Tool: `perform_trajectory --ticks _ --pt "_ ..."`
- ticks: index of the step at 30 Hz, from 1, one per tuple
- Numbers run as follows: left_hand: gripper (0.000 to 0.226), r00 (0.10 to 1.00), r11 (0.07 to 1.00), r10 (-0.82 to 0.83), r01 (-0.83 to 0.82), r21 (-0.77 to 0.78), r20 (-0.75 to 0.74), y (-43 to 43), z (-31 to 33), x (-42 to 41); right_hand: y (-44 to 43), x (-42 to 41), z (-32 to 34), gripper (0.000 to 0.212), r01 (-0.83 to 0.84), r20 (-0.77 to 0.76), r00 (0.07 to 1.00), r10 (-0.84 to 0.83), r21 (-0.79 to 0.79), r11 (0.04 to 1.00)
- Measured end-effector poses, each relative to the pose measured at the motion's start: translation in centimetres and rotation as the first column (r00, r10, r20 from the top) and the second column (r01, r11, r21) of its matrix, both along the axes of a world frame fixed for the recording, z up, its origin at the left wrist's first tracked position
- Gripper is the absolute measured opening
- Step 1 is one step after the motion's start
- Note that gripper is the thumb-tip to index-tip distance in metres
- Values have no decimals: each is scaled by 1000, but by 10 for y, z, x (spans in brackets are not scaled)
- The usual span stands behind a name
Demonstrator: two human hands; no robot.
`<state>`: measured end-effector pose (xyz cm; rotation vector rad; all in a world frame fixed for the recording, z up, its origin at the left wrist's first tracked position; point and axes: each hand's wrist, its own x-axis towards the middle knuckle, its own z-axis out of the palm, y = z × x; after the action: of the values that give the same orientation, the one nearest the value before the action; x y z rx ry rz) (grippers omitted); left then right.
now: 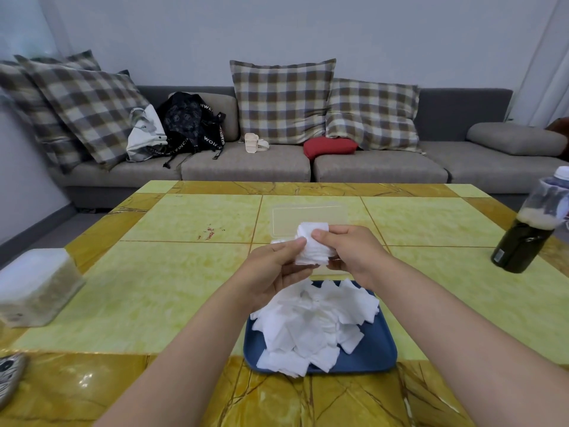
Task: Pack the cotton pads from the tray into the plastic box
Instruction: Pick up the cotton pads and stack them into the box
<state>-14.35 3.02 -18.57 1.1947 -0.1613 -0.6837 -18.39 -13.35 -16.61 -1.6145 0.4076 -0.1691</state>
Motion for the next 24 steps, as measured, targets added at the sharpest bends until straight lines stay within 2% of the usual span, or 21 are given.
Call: perform_trajectory --ticks 4,7,11,19,22,24 --pt "19 1000 1000 12 -12 -2 17 2 0 2 3 -3 3 6 51 47 998 -45 -130 990" --pt "19 1000 1000 5 -6 6 13 3 0 2 5 -3 2 5 87 65 994 -82 -77 993" --pt "21 999 998 30 -33 -57 -44 1 1 2 7 -2 6 5 134 99 986 -134 7 991" --pt "16 983 984 162 -168 -58 -89 -1 -1 3 0 -2 13 13 277 212 940 -269 -8 961" --pt "11 969 971 235 -237 -31 -75 -1 -3 5 -4 -3 17 8 197 218 953 -210 79 977" --pt "18 978 978 206 -207 -30 -41 -1 -3 4 -3 -4 16 8 112 218 969 -116 30 993"
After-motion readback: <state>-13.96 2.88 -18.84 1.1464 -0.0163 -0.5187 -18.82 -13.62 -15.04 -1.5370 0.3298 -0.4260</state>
